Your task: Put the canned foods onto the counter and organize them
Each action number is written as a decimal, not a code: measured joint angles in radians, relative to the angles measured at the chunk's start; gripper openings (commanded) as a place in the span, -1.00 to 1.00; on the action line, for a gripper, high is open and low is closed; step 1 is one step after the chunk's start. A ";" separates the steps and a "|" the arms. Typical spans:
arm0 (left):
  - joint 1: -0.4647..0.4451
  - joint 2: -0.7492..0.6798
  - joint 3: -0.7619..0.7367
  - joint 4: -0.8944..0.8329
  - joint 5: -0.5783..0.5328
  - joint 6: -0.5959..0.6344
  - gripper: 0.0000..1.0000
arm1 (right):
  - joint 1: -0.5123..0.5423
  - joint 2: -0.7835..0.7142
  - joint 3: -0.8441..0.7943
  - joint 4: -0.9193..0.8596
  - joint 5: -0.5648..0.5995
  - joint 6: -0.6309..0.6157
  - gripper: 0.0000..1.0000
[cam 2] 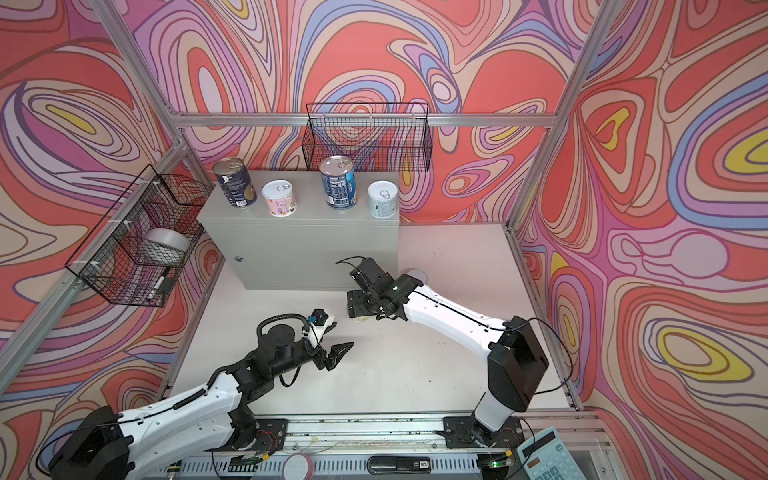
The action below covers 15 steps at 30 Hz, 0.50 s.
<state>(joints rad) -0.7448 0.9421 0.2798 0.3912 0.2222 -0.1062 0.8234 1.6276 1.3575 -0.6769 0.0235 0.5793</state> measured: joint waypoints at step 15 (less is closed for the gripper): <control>0.000 -0.023 0.000 0.041 -0.021 -0.002 0.49 | 0.000 -0.022 -0.011 0.010 -0.159 -0.092 -0.01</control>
<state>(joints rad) -0.7448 0.9192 0.2794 0.4324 0.2012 -0.1078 0.8238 1.6054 1.3460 -0.6666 -0.1352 0.4870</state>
